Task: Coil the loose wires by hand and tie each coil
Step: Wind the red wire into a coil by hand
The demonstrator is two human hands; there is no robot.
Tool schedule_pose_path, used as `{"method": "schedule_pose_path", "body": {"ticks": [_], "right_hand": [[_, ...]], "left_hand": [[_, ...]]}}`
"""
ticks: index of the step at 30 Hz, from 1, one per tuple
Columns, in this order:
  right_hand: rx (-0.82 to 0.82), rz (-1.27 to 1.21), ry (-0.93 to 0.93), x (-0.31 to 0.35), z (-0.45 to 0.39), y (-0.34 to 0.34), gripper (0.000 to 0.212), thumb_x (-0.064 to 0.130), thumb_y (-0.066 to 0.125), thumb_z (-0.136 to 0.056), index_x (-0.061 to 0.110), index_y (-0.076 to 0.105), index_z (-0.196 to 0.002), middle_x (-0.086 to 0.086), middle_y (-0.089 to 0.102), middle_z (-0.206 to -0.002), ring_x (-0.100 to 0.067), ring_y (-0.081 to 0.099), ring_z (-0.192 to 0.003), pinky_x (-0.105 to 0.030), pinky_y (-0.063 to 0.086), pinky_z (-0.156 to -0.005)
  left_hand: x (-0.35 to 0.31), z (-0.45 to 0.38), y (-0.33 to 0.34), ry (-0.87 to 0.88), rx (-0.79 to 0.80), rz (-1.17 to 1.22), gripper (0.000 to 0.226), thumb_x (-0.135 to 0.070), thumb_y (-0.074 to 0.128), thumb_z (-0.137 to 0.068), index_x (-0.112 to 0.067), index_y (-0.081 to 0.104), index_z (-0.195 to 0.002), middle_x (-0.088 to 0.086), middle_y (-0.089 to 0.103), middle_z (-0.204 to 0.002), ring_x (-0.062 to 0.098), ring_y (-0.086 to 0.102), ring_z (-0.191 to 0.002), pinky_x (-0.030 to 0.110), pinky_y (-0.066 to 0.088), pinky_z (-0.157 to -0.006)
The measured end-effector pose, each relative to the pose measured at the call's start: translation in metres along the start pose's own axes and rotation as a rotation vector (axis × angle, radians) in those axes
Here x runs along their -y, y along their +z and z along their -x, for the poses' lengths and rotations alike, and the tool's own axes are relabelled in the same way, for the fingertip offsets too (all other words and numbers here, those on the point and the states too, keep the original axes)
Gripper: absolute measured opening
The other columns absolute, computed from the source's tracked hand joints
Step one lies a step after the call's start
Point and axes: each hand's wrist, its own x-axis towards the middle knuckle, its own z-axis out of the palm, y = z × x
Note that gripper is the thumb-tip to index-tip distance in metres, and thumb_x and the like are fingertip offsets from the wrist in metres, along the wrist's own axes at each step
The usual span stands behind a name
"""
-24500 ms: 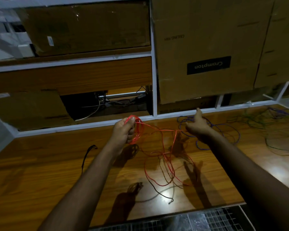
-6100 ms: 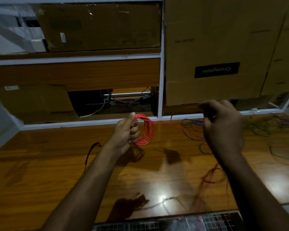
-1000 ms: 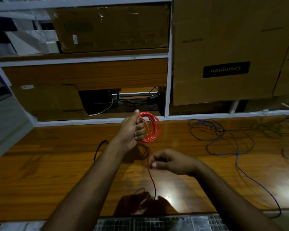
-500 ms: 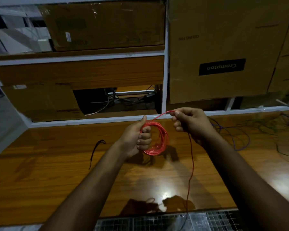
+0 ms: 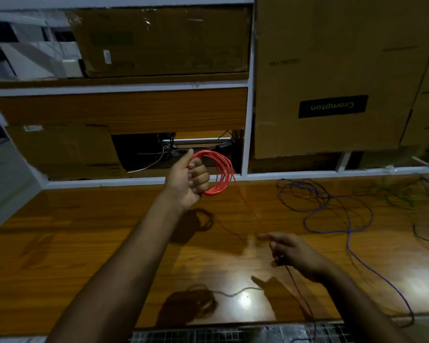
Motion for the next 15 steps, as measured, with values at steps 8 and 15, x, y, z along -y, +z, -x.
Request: {"method": "schedule_pose_path", "body": {"ticks": [8,15], "right_hand": [[-0.005,1.191,-0.276,0.102,0.054,0.056,0.024,0.006,0.048,-0.096,0.014,0.056,-0.117,-0.010,0.064,-0.109,-0.029,0.064,-0.099,-0.037,0.050,-0.073],[-0.137,0.954,-0.757,0.153,0.042,0.034,0.023,0.020,0.064,-0.094,0.028,0.068,-0.114,0.007,0.062,-0.116,-0.012,0.062,-0.099,-0.020,0.047,-0.079]], "left_hand": [[0.028,-0.013,0.014,0.016,-0.057,-0.101,0.050,-0.044,0.037,-0.104,-0.020,0.041,-0.060,-0.008,0.027,-0.044,0.005,0.024,-0.033,0.019,0.018,-0.034],[0.048,-0.004,0.015,-0.032,-0.006,-0.333,0.049,-0.046,0.040,-0.102,-0.020,0.047,-0.062,-0.005,0.032,-0.049,0.009,0.028,-0.041,0.022,0.023,-0.042]]}}
